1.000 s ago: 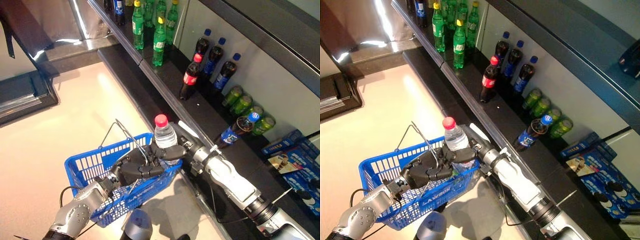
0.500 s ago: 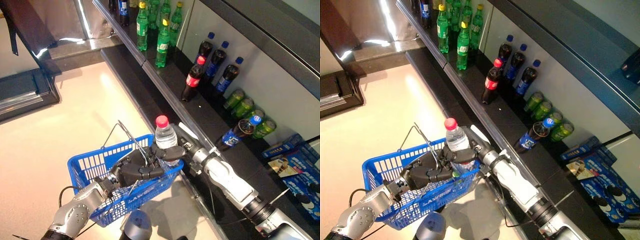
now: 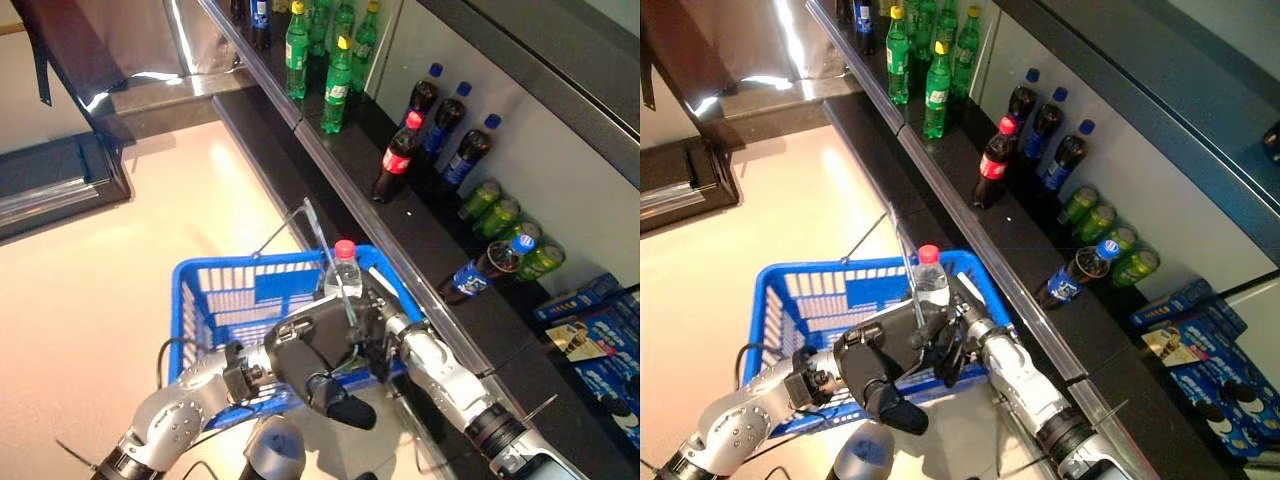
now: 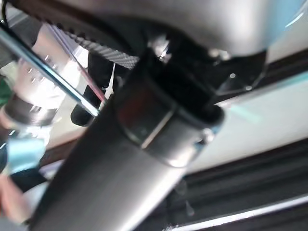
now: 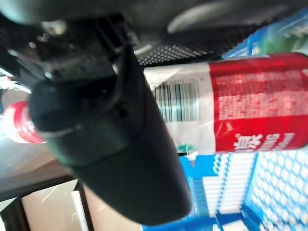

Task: Pick up the drink and place into the basket.

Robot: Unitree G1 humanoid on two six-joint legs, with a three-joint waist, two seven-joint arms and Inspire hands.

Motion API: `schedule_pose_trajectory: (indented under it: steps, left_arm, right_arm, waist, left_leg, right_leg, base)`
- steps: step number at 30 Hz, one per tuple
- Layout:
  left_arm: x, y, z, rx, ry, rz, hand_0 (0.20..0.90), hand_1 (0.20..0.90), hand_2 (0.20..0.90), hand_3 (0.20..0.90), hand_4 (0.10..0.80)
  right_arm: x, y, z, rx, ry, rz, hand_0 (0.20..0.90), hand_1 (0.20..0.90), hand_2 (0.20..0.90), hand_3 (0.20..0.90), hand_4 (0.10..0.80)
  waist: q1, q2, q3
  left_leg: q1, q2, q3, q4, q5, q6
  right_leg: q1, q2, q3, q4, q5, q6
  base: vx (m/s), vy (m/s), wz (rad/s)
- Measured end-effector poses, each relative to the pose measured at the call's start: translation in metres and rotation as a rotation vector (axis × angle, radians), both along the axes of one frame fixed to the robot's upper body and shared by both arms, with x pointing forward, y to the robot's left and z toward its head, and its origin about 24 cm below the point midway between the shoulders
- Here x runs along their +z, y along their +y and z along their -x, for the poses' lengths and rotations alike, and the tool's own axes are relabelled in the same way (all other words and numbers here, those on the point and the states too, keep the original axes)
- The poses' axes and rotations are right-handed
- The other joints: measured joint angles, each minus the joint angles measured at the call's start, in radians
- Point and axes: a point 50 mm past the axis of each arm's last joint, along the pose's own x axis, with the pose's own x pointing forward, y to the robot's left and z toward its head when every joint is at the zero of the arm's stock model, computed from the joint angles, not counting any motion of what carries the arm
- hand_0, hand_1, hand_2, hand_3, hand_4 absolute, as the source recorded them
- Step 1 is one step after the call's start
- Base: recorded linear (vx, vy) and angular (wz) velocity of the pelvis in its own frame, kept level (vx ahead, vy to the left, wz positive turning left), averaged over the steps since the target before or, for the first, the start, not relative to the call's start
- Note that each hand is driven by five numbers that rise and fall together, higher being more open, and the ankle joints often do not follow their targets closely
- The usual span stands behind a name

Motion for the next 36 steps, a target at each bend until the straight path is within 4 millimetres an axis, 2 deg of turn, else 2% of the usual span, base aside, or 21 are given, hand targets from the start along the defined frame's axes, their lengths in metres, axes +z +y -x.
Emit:
schedule_pose_trajectory:
  steps: [3, 11, 20, 24, 36]
  left_arm:
    - [0.001, 0.0, -0.001, -0.001, -0.004, -0.002, 0.3, 0.3, 0.3, 0.2, 0.1]
    - [0.0, 0.0, -0.001, -0.004, 0.001, -0.01, 0.3, 0.3, 0.3, 0.2, 0.1]
    - [0.001, 0.0, -0.001, -0.004, -0.001, -0.01, 0.3, 0.3, 0.3, 0.2, 0.1]
    - [0.002, 0.0, -0.001, -0.007, -0.006, -0.009, 0.3, 0.3, 0.3, 0.2, 0.1]
    - [0.003, -0.002, -0.002, -0.021, -0.014, -0.014, 0.3, 0.3, 0.3, 0.2, 0.1]
  right_arm:
    - [0.001, -0.002, -0.001, -0.005, -0.003, -0.005, 0.3, 0.3, 0.3, 0.2, 0.1]
    - [0.001, -0.003, 0.0, 0.02, -0.027, 0.052, 0.3, 0.3, 0.3, 0.2, 0.1]
    - [0.004, 0.004, 0.009, 0.255, -0.126, 0.344, 0.3, 0.3, 0.3, 0.2, 0.1]
    - [0.009, 0.01, 0.005, 0.362, -0.164, 0.485, 0.3, 0.3, 0.3, 0.2, 0.1]
    - [0.021, 0.023, 0.0, 0.49, -0.235, 0.652, 0.3, 0.3, 0.3, 0.2, 0.1]
  waist:
    - [-0.021, 0.0, 0.0]
    - [-0.022, 0.002, 0.001]
    - [-0.006, 0.002, 0.001]
    - [0.01, 0.002, 0.001]
    - [0.037, 0.0, 0.0]
  left_leg:
    - [0.0, -0.001, 0.002, 0.0, -0.001, 0.001]
    - [0.0, -0.003, 0.008, -0.001, -0.002, 0.003]
    - [0.0, -0.003, 0.003, 0.0, -0.002, 0.003]
    - [0.0, -0.003, -0.005, 0.0, -0.002, 0.003]
    - [0.0, -0.007, -0.016, 0.001, -0.002, 0.002]
  right_leg:
    - [-0.002, -0.001, 0.001, 0.0, 0.0, 0.0]
    - [-0.004, -0.004, 0.003, 0.0, -0.001, 0.001]
    - [-0.001, -0.003, 0.001, 0.0, -0.001, 0.001]
    - [0.0, -0.002, -0.001, 0.0, -0.001, 0.001]
    - [0.007, -0.003, -0.01, 0.0, -0.002, 0.003]
  base:
    - [0.0, 0.002, -0.01]
    - [0.0, 0.0, 0.0]
    - [0.0, 0.0, 0.0]
    - [0.0, 0.0, 0.0]
    - [0.002, -0.002, 0.01]
